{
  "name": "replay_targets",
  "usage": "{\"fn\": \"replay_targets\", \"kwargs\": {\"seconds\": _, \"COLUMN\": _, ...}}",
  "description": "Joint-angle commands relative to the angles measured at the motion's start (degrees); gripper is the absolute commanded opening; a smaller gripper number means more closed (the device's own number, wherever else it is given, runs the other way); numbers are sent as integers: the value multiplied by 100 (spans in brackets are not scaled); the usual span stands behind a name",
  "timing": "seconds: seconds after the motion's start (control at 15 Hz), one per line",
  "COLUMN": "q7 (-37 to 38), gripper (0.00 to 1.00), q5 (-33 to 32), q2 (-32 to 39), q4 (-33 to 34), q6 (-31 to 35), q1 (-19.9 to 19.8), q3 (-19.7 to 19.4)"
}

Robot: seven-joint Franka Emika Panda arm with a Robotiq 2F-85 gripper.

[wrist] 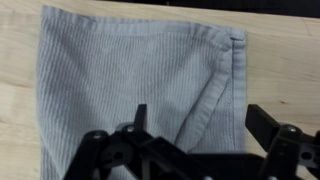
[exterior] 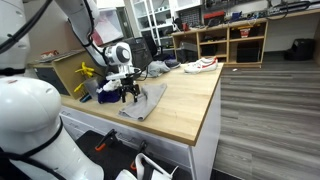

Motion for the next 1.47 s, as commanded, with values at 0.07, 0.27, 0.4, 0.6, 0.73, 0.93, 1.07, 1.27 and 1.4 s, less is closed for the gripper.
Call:
{"fn": "replay_targets", "kwargs": {"seconds": 0.07, "q7": 145, "gripper": 74, "q5": -89, "q2": -138, "q4": -319, "q6": -159, "q1": 4, "q3": -114}}
{"fn": "replay_targets", "kwargs": {"seconds": 0.27, "q7": 128, "gripper": 61, "q5": -112, "q2": -103, "q4": -426, "q6": -22, "q1": -4, "q3": -135}}
{"fn": "replay_targets", "kwargs": {"seconds": 0.4, "q7": 112, "gripper": 45, "q5": -90, "q2": -109, "q4": -478, "q6": 0, "q1": -1, "q3": -115}}
{"fn": "replay_targets", "kwargs": {"seconds": 0.6, "q7": 79, "gripper": 23, "q5": -26, "q2": -168, "q4": -468, "q6": -100, "q1": 3, "q3": -64}}
{"fn": "replay_targets", "kwargs": {"seconds": 0.73, "q7": 32, "gripper": 8, "q5": -7, "q2": -234, "q4": -455, "q6": -174, "q1": 2, "q3": -21}}
{"fn": "replay_targets", "kwargs": {"seconds": 0.93, "q7": -23, "gripper": 0, "q5": -28, "q2": -345, "q4": -443, "q6": -306, "q1": 15, "q3": 31}}
{"fn": "replay_targets", "kwargs": {"seconds": 1.07, "q7": -94, "gripper": 0, "q5": -27, "q2": -442, "q4": -461, "q6": -384, "q1": 20, "q3": 86}}
{"fn": "replay_targets", "kwargs": {"seconds": 1.27, "q7": -171, "gripper": 1, "q5": -8, "q2": -555, "q4": -471, "q6": -541, "q1": 37, "q3": 186}}
{"fn": "replay_targets", "kwargs": {"seconds": 1.4, "q7": -224, "gripper": 1, "q5": -10, "q2": -602, "q4": -494, "q6": -604, "q1": 49, "q3": 261}}
